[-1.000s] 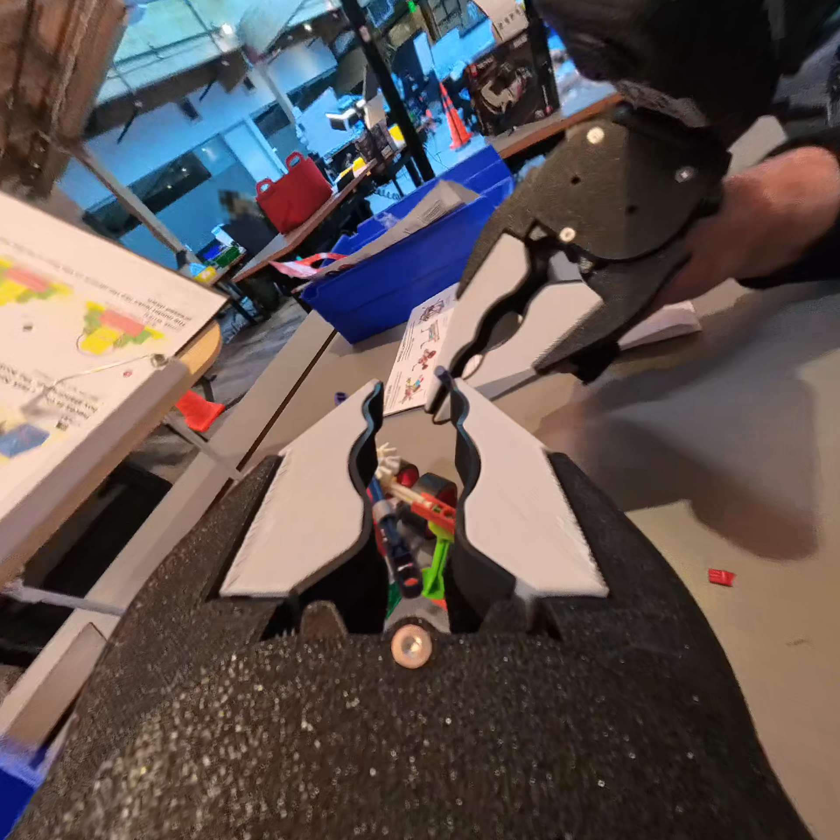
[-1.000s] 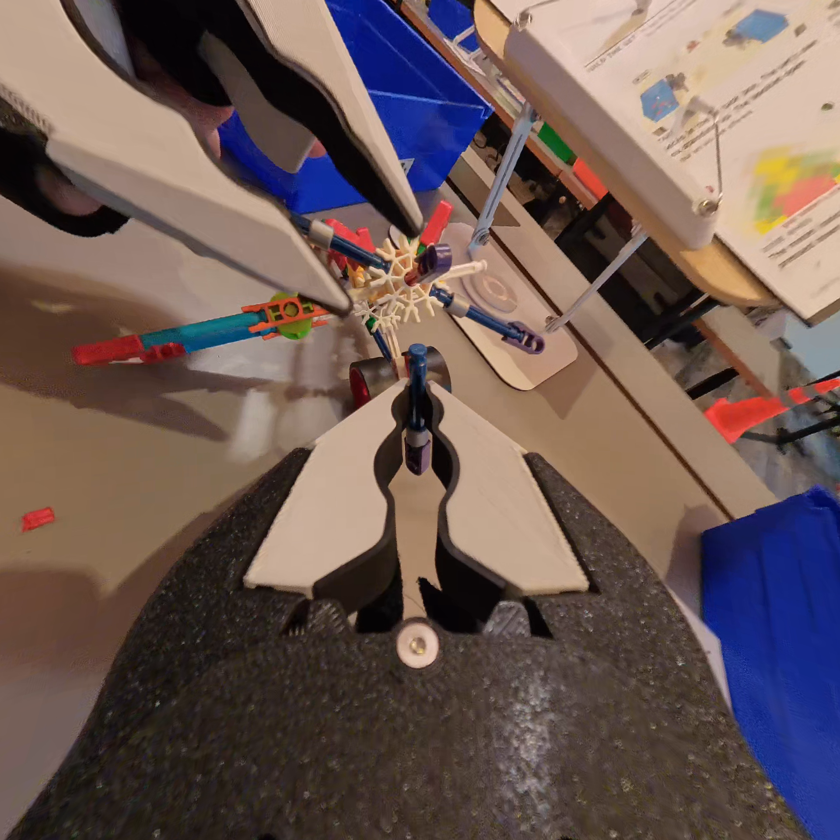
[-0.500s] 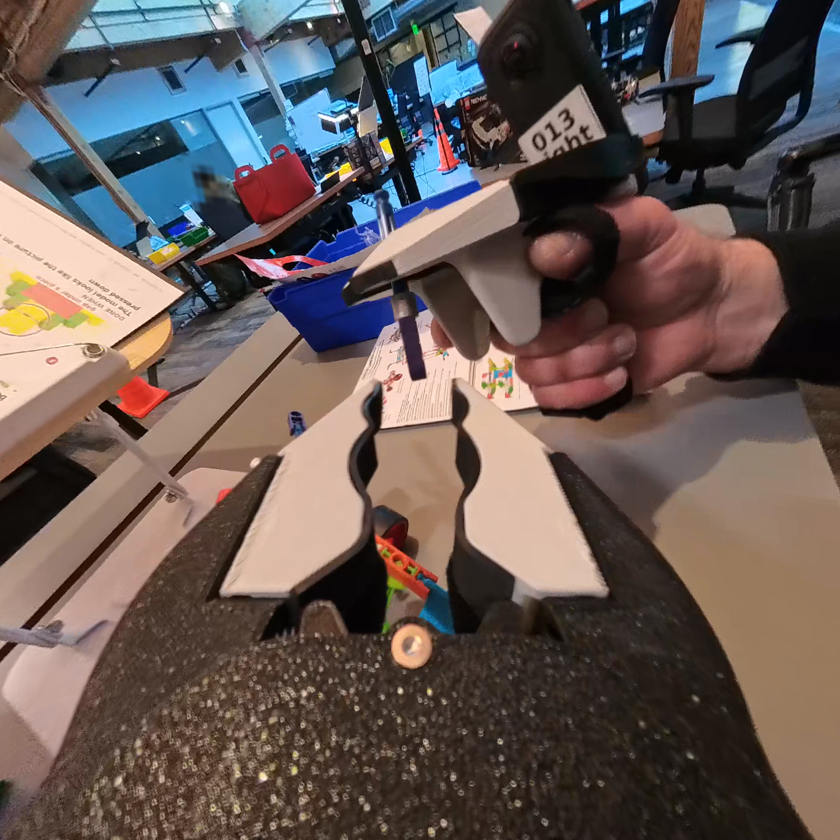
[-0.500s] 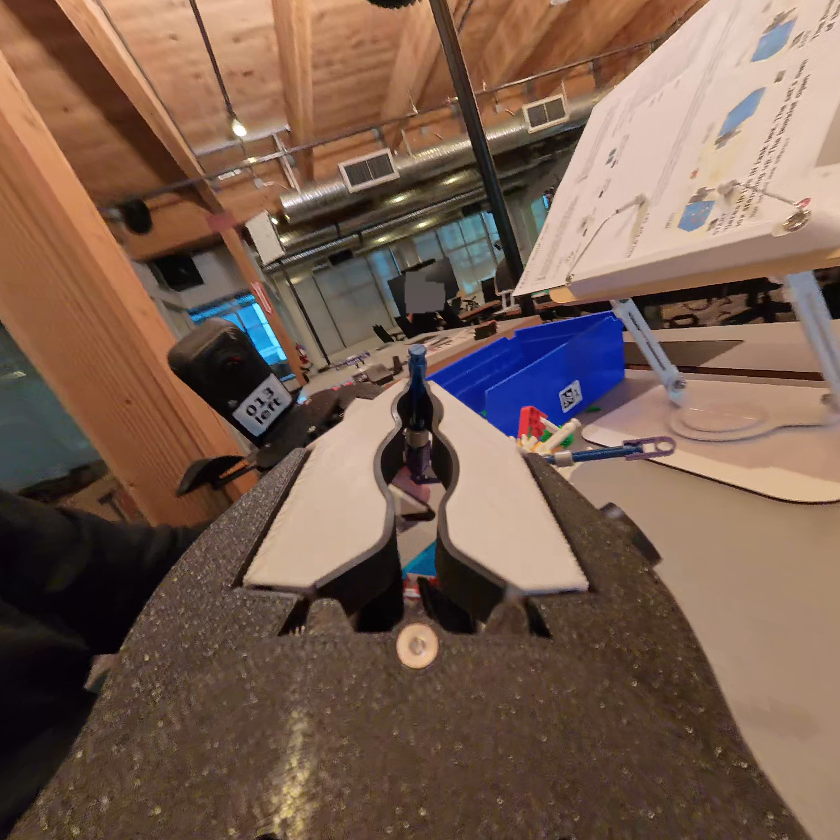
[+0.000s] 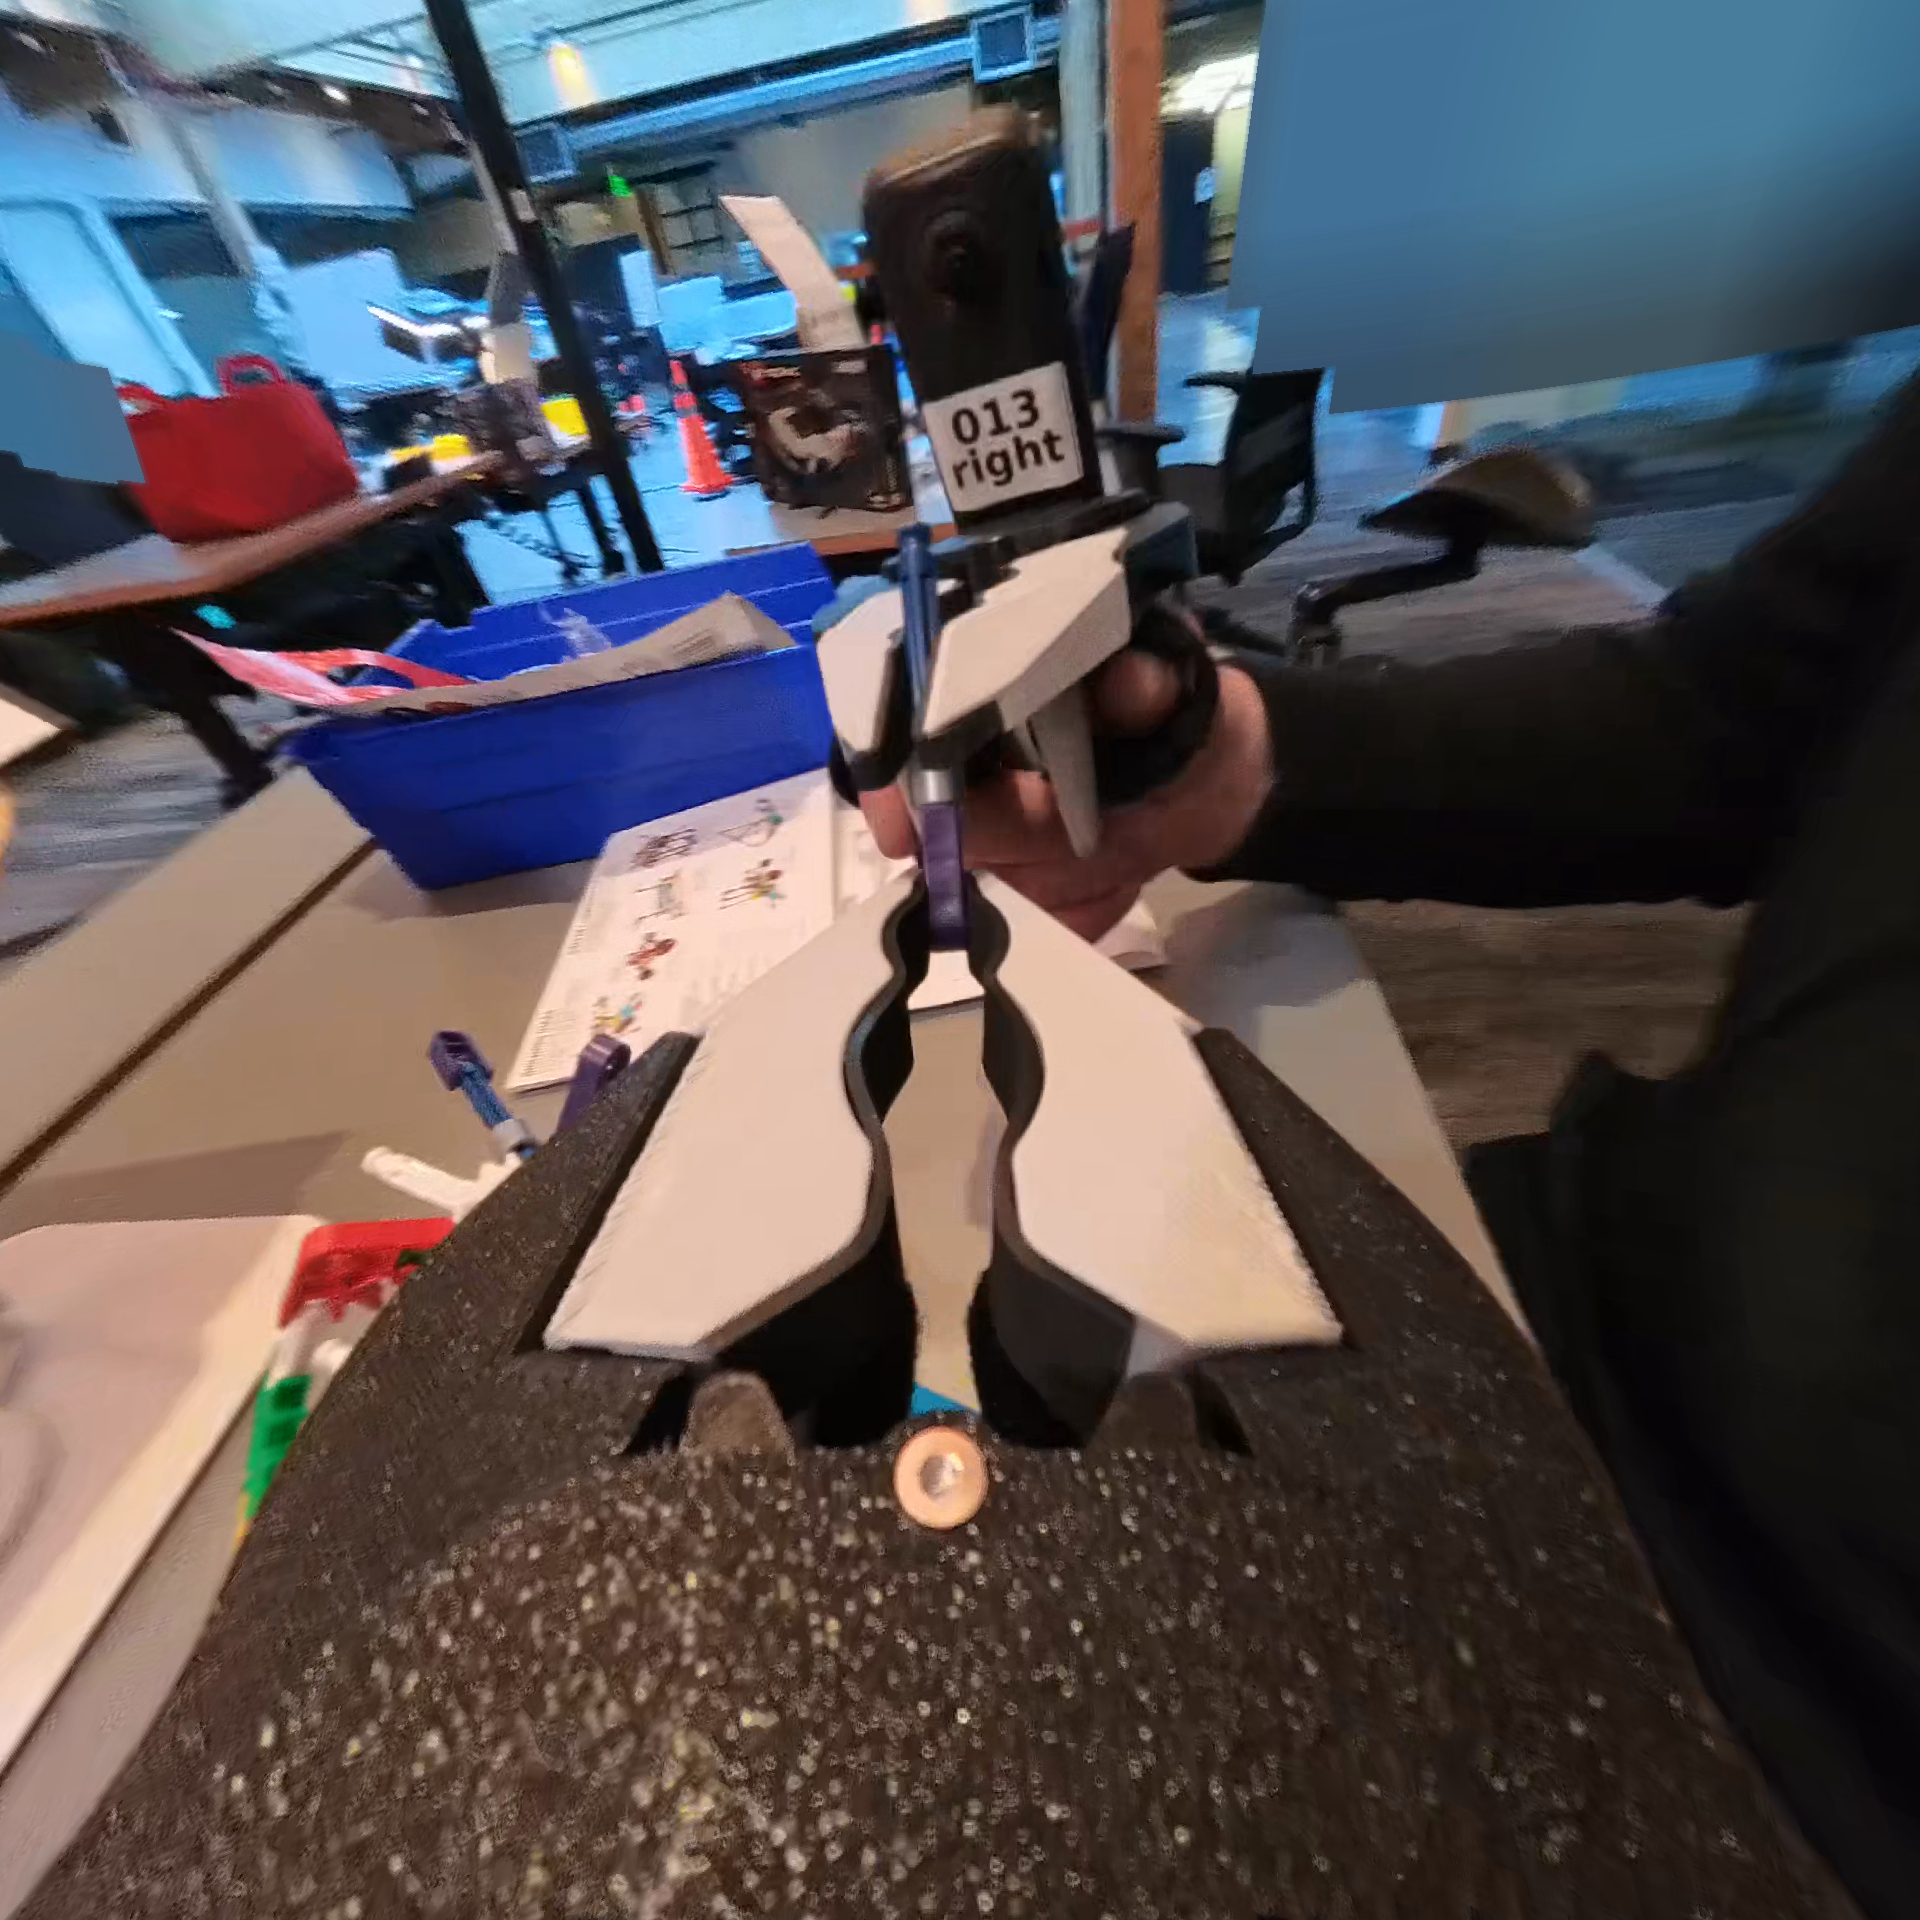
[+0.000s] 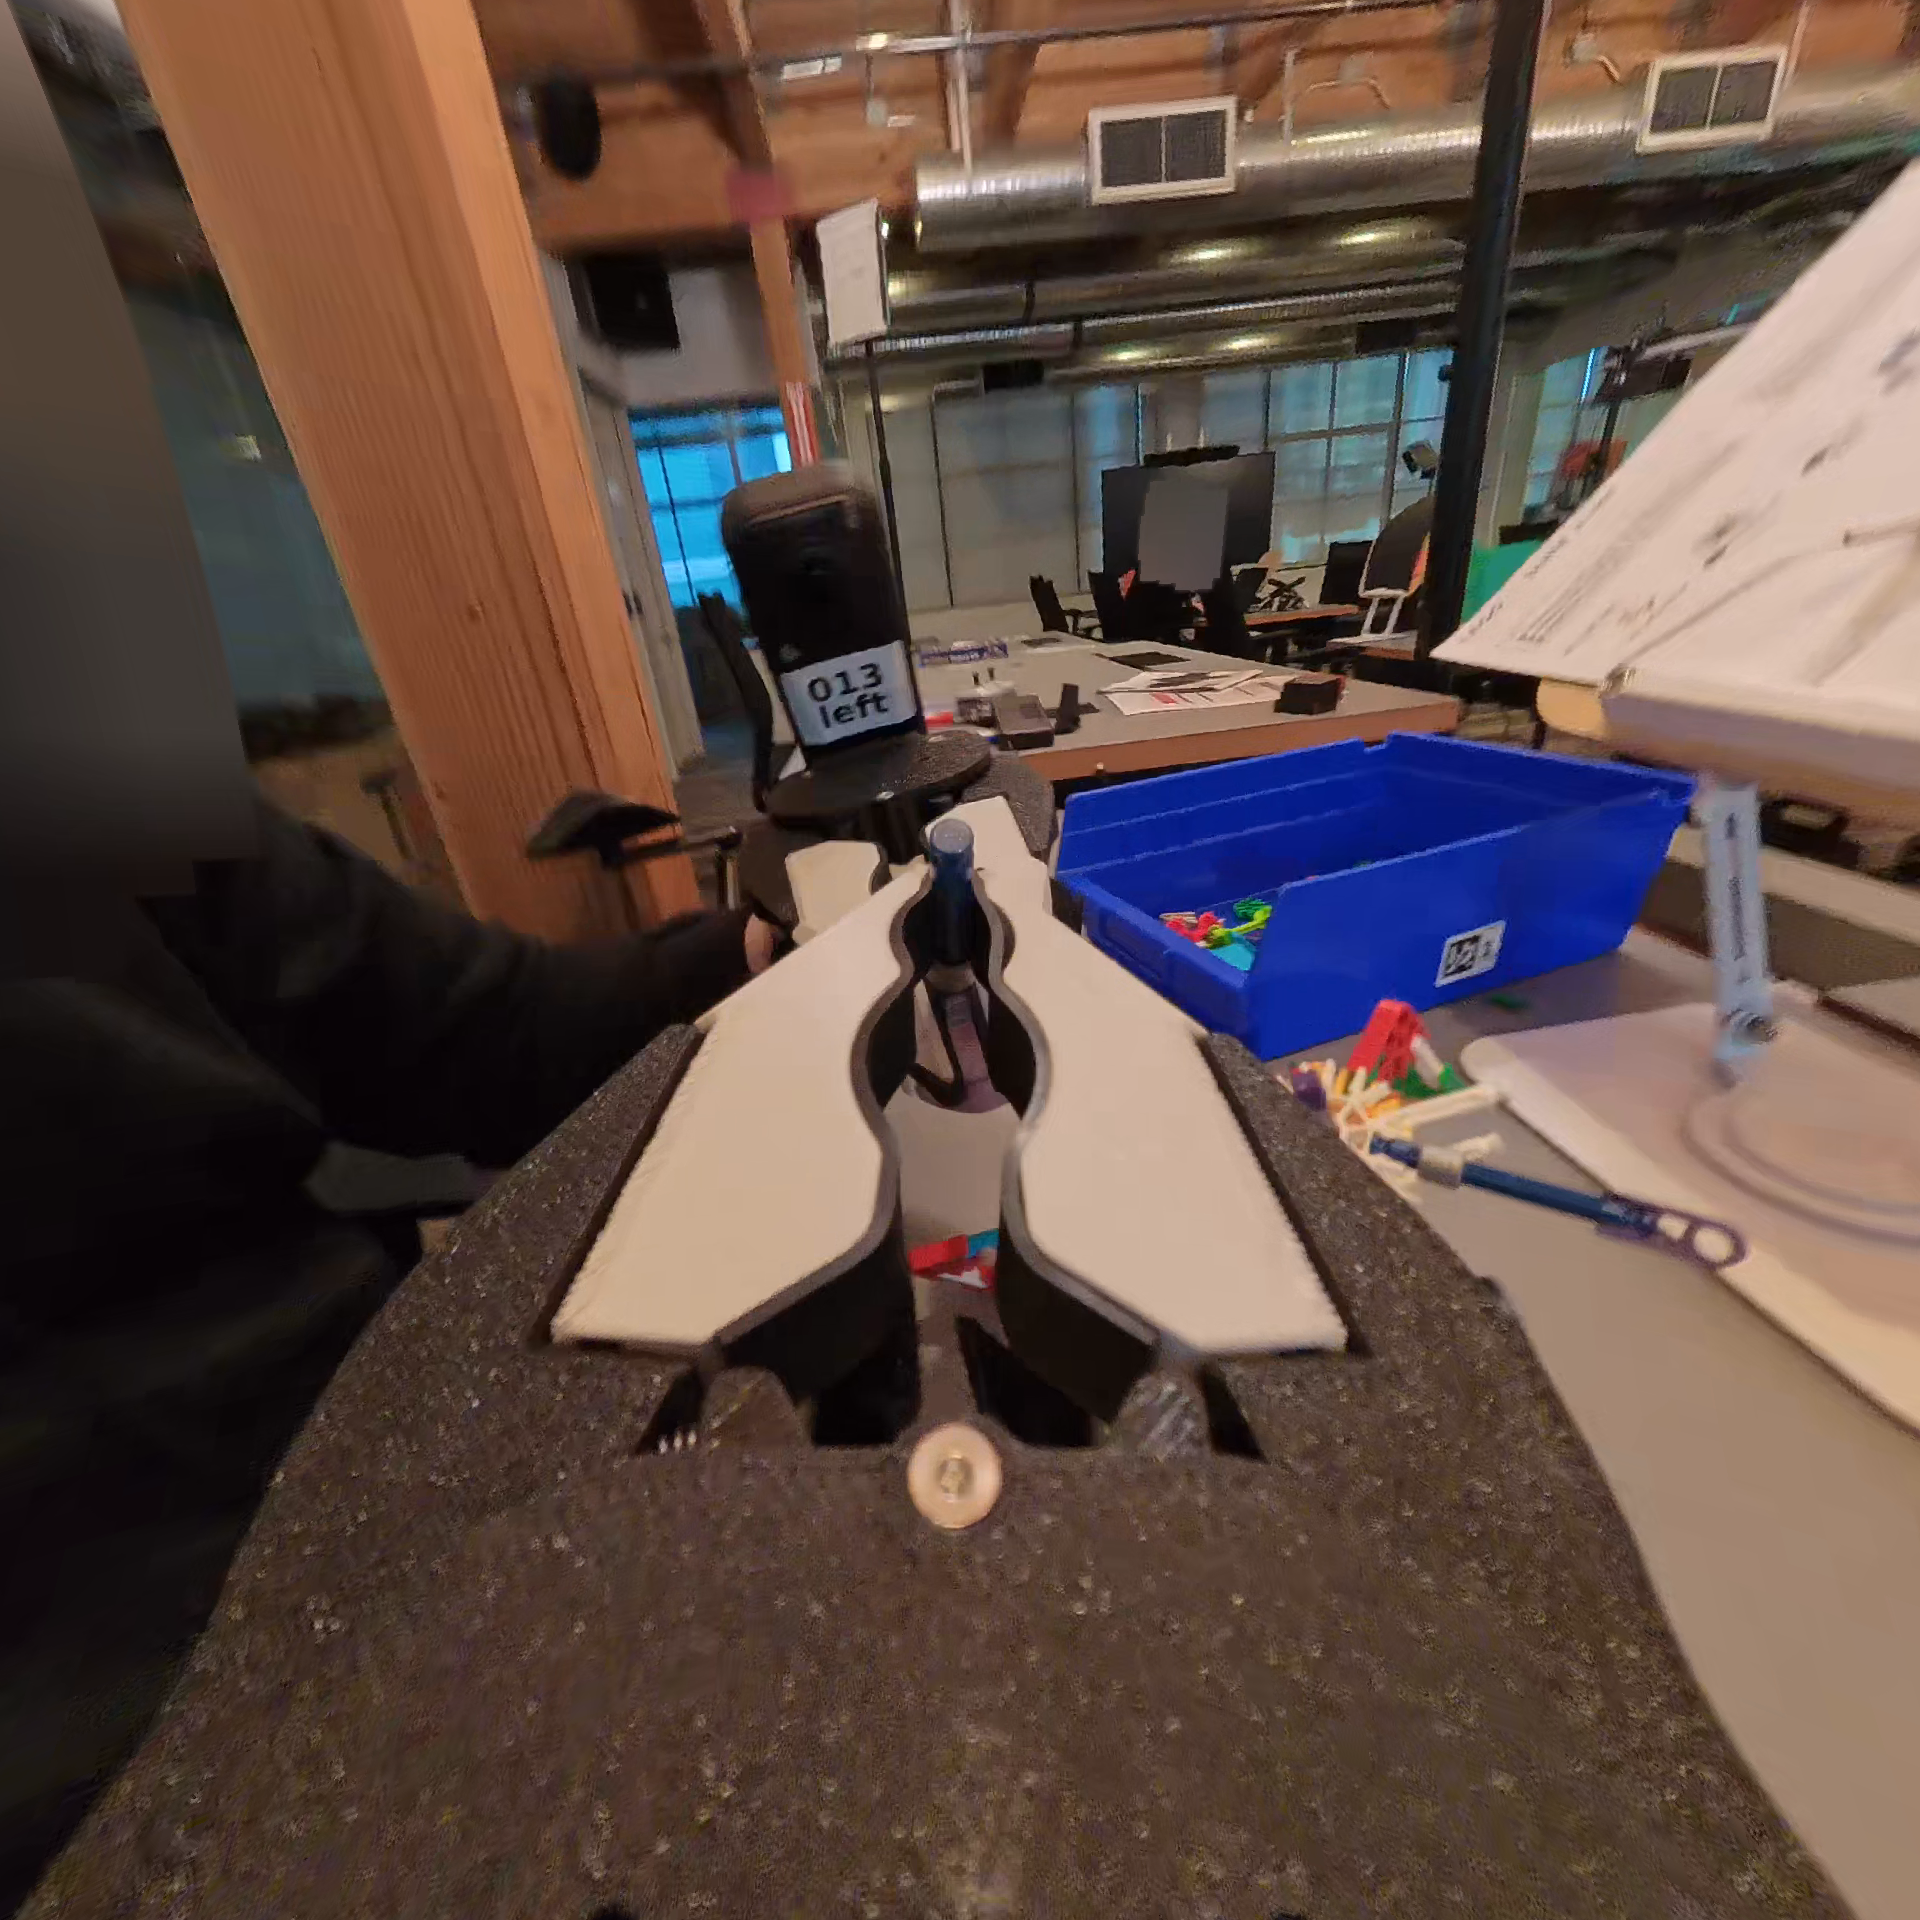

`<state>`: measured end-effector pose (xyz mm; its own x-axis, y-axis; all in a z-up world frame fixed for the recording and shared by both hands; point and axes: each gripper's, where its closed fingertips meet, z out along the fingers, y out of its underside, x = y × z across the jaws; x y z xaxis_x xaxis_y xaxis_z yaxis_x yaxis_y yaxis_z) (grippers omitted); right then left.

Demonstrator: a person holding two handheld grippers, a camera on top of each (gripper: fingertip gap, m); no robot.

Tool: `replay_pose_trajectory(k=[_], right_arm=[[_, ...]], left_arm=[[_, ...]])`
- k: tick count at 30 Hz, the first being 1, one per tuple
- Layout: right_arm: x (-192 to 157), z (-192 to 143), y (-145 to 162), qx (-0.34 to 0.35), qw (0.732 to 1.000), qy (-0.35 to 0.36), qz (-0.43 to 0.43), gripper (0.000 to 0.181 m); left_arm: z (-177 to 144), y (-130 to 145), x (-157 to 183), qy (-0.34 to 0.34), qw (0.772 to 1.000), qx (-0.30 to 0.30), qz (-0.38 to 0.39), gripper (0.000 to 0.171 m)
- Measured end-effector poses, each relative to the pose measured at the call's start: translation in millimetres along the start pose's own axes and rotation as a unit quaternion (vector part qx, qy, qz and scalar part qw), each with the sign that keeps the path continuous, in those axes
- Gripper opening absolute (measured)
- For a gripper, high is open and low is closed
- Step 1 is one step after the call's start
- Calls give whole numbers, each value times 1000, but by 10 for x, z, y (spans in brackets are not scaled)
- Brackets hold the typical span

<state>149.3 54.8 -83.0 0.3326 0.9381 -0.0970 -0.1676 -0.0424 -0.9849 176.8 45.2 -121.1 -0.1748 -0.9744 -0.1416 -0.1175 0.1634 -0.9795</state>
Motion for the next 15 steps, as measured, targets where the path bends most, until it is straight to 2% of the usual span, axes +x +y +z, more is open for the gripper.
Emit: replay_pose_trajectory(k=[2, 7, 10, 11, 12, 14, 15], right_arm=[[9, 31, -84, 1, 999, 18, -35, 2], [149, 130, -227, -5, 978, 136, -156, 1], [204, 190, -264, -47, 935, 213, -280, 1], [221, 217, -274, -60, 914, 237, -323, 0], [237, 245, -268, -81, 886, 260, -376, 0], [255, 284, -288, -93, 856, 283, -422, 1], [265, 293, -286, -103, 830, 299, -460, 1]], left_arm=[[-34, -87, -8, 15, 999, 29, -29, 2], [-87, -222, -235, -49, 993, 71, -81, 4], [-102, -248, -363, -99, 985, 86, -115, 6], [-93, -260, -362, -98, 981, 94, -138, 0], [-74, -247, -373, -104, 977, 95, -158, 2], [-88, -264, -392, -102, 966, 120, -204, 1], [-104, -267, -400, -104, 962, 124, -221, 2]])
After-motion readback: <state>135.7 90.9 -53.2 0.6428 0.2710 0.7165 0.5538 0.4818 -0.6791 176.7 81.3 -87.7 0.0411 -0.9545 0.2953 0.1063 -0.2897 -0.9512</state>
